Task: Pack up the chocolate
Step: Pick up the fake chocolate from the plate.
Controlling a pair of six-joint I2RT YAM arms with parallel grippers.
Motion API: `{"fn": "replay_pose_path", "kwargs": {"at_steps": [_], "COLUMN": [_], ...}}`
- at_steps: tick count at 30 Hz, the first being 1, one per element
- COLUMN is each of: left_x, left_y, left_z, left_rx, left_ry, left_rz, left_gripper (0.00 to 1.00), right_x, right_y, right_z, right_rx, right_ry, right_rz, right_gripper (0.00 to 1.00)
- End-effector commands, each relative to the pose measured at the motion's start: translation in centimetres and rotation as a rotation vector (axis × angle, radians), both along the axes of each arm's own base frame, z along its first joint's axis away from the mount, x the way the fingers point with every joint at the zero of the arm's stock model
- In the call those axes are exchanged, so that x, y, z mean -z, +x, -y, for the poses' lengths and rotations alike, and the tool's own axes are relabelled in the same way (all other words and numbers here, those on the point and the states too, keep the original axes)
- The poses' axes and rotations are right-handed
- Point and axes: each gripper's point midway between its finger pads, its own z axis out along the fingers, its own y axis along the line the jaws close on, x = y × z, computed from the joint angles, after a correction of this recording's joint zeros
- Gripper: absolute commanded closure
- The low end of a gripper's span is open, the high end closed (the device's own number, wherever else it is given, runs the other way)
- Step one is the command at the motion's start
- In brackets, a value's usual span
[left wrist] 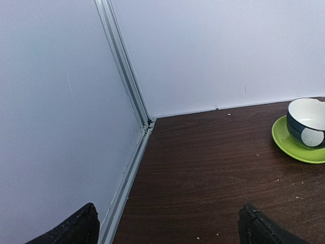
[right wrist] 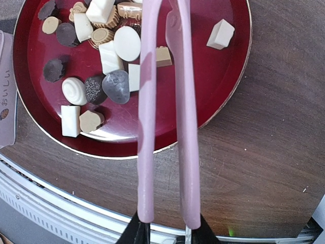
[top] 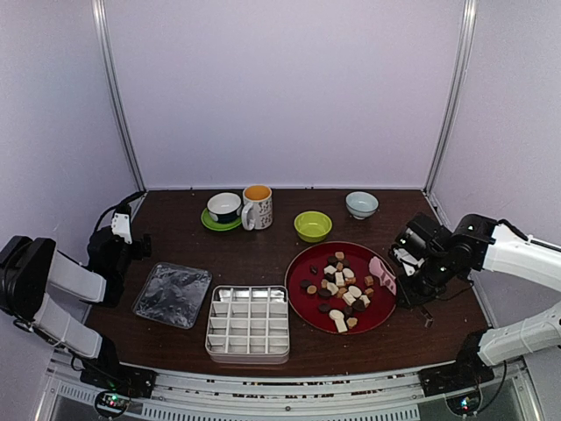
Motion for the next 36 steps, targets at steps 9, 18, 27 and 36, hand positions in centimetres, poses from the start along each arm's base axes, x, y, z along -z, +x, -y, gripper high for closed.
{"fn": "replay_pose_path", "kwargs": {"at_steps": [9, 18, 27, 36], "left_x": [-1.3, -1.3, -1.3, -1.3], "left_y": [0.4, 0.4, 0.4, 0.4], "left_z": [-0.4, -0.4, -0.4, -0.4], "left_rx": [-0.014, -0.013, -0.014, -0.015], "left_ry": [-0.001, -0.002, -0.002, -0.002], "left_rz": [0.042, 0.042, 0.043, 0.042], "left_gripper": [0.02, 0.02, 0.02, 0.02], "right_x": [-0.2, -0.6, 0.0, 0.1], "right_y": [0.0, -0.5, -0.8, -0.6], "right_z": [0.3, 0.8, 0.8, 0.4], "right_rx": [0.010, 0.018, 0.015, 0.007], "right_ry": [0.009, 0.008, 0.007, 0.009], "right_rz": [0.010, 0.011, -0.005, -0.010], "right_gripper": [0.75, 0.76, 0.76, 0.76]}}
